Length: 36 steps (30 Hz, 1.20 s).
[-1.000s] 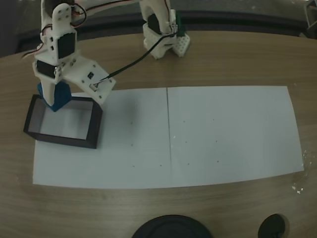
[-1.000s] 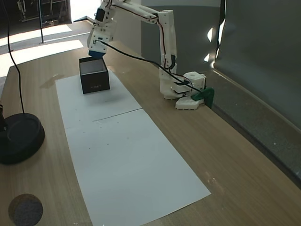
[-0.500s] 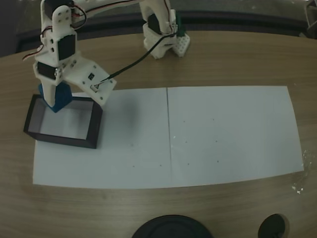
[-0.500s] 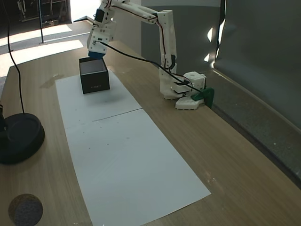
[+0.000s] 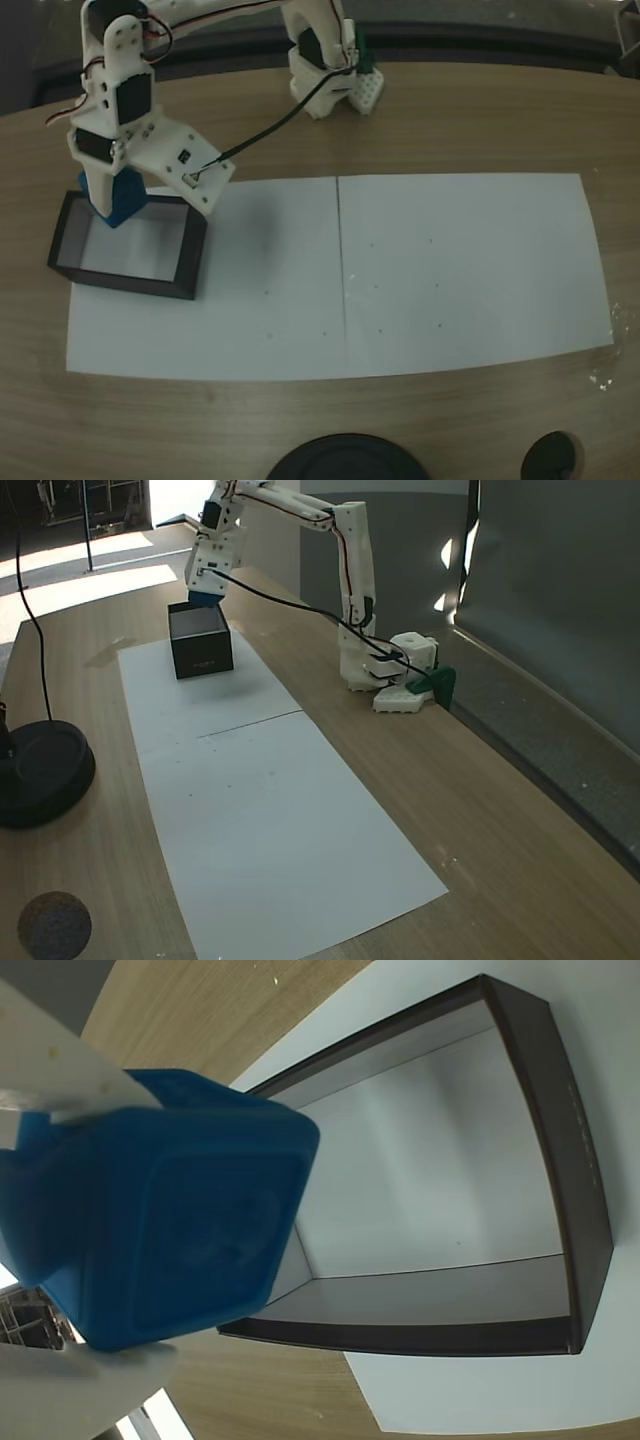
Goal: Grab a blue square and put it in the box.
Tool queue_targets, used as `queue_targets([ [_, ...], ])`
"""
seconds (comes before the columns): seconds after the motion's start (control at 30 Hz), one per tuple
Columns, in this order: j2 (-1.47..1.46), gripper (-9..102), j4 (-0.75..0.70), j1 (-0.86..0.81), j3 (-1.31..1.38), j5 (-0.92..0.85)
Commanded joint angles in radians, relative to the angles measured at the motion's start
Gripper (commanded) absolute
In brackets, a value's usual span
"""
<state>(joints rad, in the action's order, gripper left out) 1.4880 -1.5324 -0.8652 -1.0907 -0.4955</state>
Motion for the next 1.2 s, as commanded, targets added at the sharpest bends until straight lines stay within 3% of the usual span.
queue_targets([
  [0.0, 0.021, 16, 0.012, -0.003, 0.015, 0.012],
  [0.1, 0.021, 32, 0.011, -0.005, 0.015, 0.043],
  [0.17, 0.021, 34, 0.009, -0.005, 0.015, 0.038],
  [0.4, 0.023, 23, 0.011, -0.003, 0.017, 0.04],
  [0.6, 0.037, 0, 0.0, 0.011, 0.015, 0.048],
  [0.7, 0.038, 0, -0.017, 0.06, 0.015, 0.064],
  [0.87, 0.038, 0, -0.029, 0.264, 0.014, 0.262],
  [1.17, 0.071, 0, -0.063, 0.81, 0.028, 0.563],
])
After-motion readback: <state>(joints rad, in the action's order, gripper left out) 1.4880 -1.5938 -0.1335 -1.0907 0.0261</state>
